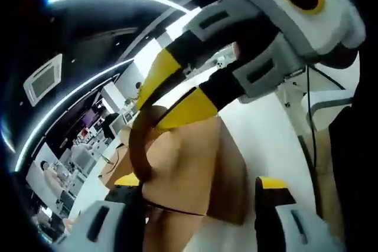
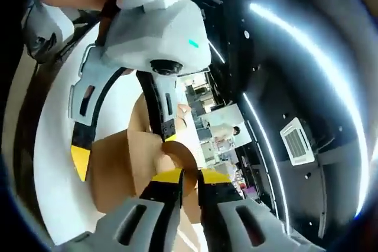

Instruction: Pick up one paper box from the group, open the paper box, and remove the item inside

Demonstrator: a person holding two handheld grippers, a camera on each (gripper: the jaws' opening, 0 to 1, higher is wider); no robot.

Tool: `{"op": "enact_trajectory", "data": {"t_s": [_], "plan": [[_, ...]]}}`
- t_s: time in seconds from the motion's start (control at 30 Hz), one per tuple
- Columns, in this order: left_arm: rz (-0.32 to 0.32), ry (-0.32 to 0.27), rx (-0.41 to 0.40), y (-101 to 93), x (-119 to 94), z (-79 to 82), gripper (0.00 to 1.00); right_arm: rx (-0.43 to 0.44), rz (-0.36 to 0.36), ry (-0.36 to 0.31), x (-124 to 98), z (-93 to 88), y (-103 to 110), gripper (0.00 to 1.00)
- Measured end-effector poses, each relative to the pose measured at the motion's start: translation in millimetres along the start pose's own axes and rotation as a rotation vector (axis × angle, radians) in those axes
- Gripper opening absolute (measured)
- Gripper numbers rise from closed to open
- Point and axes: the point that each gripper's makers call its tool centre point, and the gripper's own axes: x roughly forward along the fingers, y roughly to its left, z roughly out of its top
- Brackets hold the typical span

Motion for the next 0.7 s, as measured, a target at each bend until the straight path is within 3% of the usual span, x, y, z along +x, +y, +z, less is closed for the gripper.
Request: {"op": "enact_trajectory", "data": {"t_s": [0.17,0.2,0.37,0.7], "plan": [[0.021,0.002,-0.006,2.4,2,0.7,0.73,0.029,0.024,-0.004,-5,-0.9,4,0.10],[0.025,0.008,-0.007,2.5,3,-0.1,0.74,0.044,0.023,-0.001,-6,-1.6,4,0.03],[0.044,0.036,0.038,2.1,6,-3.4,0.74,0.090,0.027,-0.023,-11,4.8,0,0.02],[0.045,0.039,0.041,2.2,4,-4.8,0.75,0.070,0.039,-0.034,-16,8.5,0,0.03]]}}
